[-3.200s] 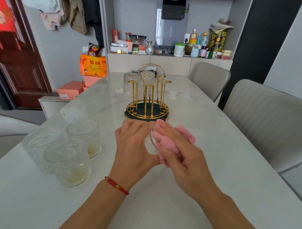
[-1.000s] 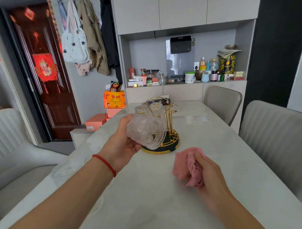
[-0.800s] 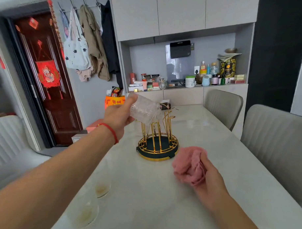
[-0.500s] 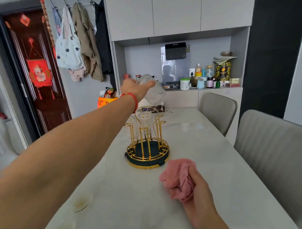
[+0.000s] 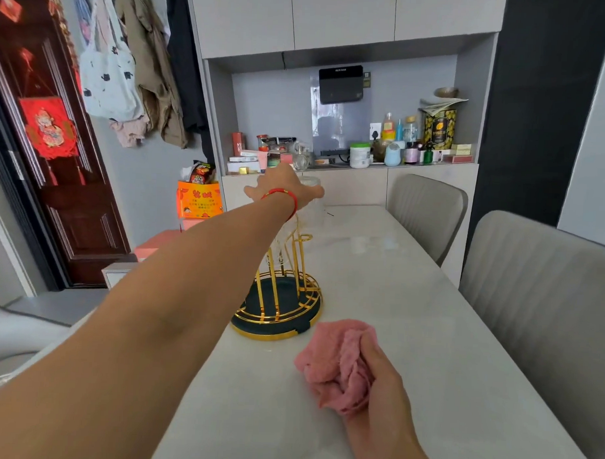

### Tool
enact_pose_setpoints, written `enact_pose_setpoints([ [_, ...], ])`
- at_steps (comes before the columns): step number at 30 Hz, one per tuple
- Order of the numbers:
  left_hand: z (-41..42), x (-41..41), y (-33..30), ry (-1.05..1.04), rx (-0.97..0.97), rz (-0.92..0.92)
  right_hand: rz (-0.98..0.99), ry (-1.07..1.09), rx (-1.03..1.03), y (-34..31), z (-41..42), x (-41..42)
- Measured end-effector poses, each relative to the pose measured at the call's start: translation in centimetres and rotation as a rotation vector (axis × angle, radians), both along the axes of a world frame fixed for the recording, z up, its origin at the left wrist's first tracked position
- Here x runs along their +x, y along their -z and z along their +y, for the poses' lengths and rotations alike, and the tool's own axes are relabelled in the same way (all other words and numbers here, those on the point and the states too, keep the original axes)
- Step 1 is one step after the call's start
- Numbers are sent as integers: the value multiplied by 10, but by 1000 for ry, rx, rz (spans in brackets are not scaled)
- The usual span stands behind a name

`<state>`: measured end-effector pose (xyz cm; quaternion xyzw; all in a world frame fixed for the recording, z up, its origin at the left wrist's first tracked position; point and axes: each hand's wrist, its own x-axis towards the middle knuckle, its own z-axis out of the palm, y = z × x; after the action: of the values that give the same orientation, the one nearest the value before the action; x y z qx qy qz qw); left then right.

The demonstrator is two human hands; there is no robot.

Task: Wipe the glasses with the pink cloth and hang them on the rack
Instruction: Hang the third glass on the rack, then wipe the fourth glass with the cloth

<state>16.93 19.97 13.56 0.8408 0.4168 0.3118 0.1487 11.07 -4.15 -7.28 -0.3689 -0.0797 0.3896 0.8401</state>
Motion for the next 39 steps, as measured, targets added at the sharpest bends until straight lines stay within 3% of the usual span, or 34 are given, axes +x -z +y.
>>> enact_pose_setpoints([
  [8,-4,-5,15,-95,170,588,-90,22,-97,1,4,-1],
  [12,-5,-8,15,-76,273,764,-207,49,-176,-3,3,-7],
  [16,7,-21,1,16,203,753,-330,75,-216,-6,-2,-15],
  [20,-3,-97,-19,106,406,650,-413,15,-215,-13,-13,-23],
  [22,-13,-161,-13,174,465,573,-576,3,-316,-19,-17,-33],
  [27,-19,-320,41,229,262,513,-862,30,-581,-32,-21,-71],
  [29,-26,-369,61,223,220,386,-821,18,-526,-37,-22,-89],
  [33,-51,-429,100,181,203,229,-470,19,-444,-52,-17,-121],
  [39,-63,-450,132,308,407,563,-114,-63,-134,-50,-23,-150],
])
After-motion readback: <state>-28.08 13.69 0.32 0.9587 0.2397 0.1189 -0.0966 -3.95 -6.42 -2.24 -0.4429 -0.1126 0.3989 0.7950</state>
